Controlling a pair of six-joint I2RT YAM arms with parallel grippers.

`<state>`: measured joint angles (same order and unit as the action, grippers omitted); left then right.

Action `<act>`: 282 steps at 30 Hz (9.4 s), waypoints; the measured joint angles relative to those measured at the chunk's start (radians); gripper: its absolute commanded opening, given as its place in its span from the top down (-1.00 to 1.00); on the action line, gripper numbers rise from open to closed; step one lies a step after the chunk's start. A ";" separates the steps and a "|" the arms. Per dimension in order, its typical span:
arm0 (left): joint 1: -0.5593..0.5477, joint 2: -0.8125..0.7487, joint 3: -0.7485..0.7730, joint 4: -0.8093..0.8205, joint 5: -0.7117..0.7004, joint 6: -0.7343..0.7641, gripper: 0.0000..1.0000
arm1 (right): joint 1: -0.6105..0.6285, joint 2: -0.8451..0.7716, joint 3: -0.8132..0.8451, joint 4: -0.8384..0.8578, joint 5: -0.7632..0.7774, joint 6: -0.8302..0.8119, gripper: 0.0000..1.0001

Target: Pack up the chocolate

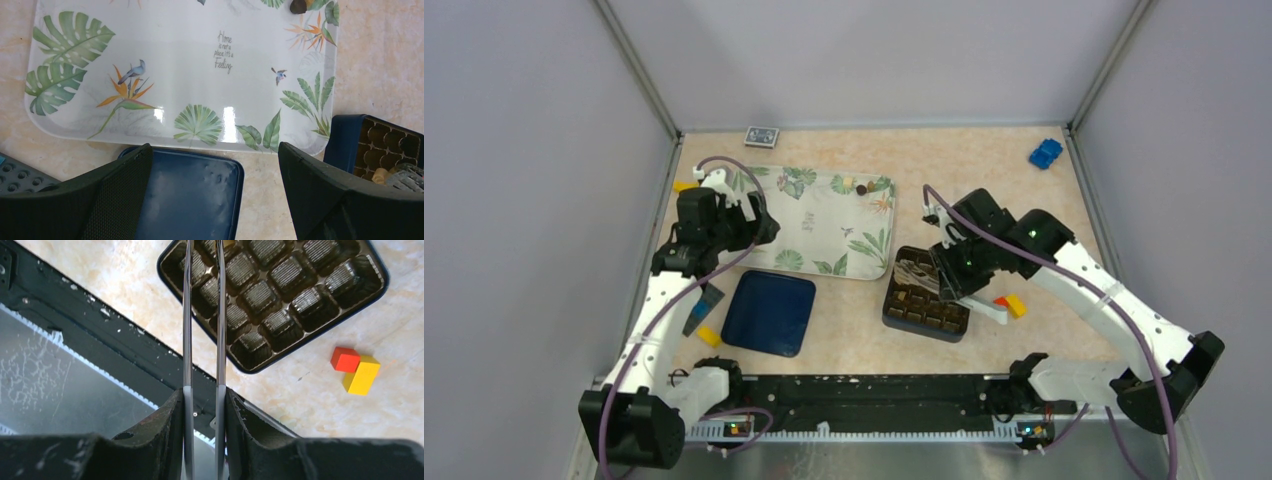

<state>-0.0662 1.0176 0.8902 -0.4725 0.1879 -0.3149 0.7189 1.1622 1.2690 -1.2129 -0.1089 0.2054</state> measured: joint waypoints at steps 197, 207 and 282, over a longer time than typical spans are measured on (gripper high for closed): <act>0.000 -0.018 0.027 -0.043 -0.072 0.026 -0.97 | -0.032 0.114 0.134 0.065 0.198 0.058 0.44; 0.000 -0.008 0.027 -0.018 -0.077 0.027 -0.97 | -0.029 0.462 0.209 0.360 0.240 0.057 0.34; 0.000 -0.019 0.059 -0.078 -0.064 0.029 -0.98 | -0.020 -0.095 -0.132 -0.038 0.189 0.237 0.70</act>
<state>-0.0662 0.9989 0.9489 -0.5507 0.1238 -0.2863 0.6991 1.0672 1.1370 -1.2507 0.0799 0.4419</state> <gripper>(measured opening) 0.987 0.344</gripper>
